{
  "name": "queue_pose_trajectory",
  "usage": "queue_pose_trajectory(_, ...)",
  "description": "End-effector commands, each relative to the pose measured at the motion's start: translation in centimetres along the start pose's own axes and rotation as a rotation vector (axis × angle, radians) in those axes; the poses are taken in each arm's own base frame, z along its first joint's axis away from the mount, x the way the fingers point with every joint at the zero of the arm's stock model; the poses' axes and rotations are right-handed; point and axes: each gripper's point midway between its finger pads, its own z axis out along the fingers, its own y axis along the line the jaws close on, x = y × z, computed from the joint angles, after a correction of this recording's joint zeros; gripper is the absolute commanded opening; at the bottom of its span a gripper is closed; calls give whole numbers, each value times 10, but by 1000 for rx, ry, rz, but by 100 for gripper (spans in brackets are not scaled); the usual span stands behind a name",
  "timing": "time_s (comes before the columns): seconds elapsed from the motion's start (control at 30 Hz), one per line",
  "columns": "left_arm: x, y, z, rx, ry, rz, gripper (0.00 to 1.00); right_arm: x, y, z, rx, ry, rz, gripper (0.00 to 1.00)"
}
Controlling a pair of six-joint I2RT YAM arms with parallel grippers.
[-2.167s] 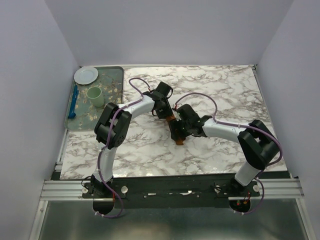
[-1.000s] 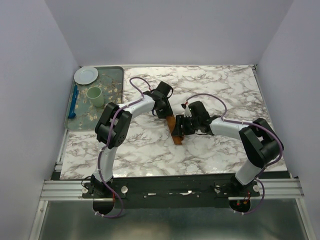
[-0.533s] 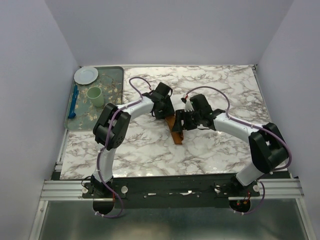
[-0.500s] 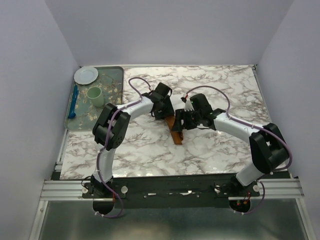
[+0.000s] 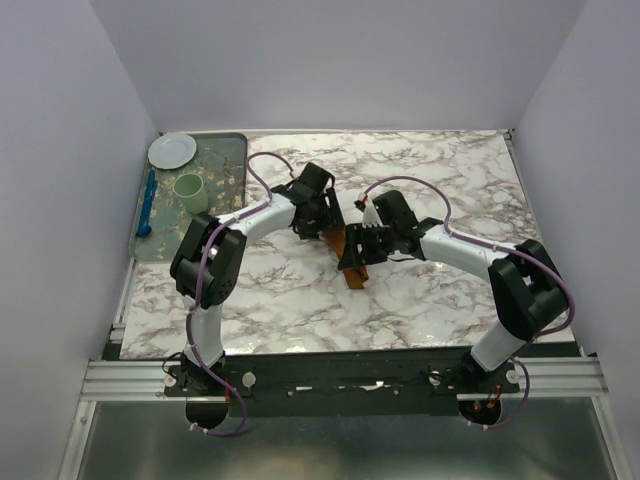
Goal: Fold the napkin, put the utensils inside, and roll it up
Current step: Roll the napkin with the utensil
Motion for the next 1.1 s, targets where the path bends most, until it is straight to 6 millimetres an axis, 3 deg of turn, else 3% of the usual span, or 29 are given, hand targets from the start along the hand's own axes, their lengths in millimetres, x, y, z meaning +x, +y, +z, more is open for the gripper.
queue_pose_trajectory(0.0,-12,-13,-36,73,-41,33,83,2,6,6,-35,18,6,71)
queue_pose_trajectory(0.37,-31,-38,-70,202,-59,14,84,7,7,10,-51,30,22,71)
queue_pose_trajectory(0.63,-47,-37,-88,228,-94,-6,84,8,9,9,-57,26,22,71)
queue_pose_trajectory(0.9,-59,-46,-113,289,-126,-6,85,-12,20,-14,-36,-28,-23,74)
queue_pose_trajectory(1.07,-59,-49,-126,320,-136,1,85,-22,16,-32,38,-50,-62,76)
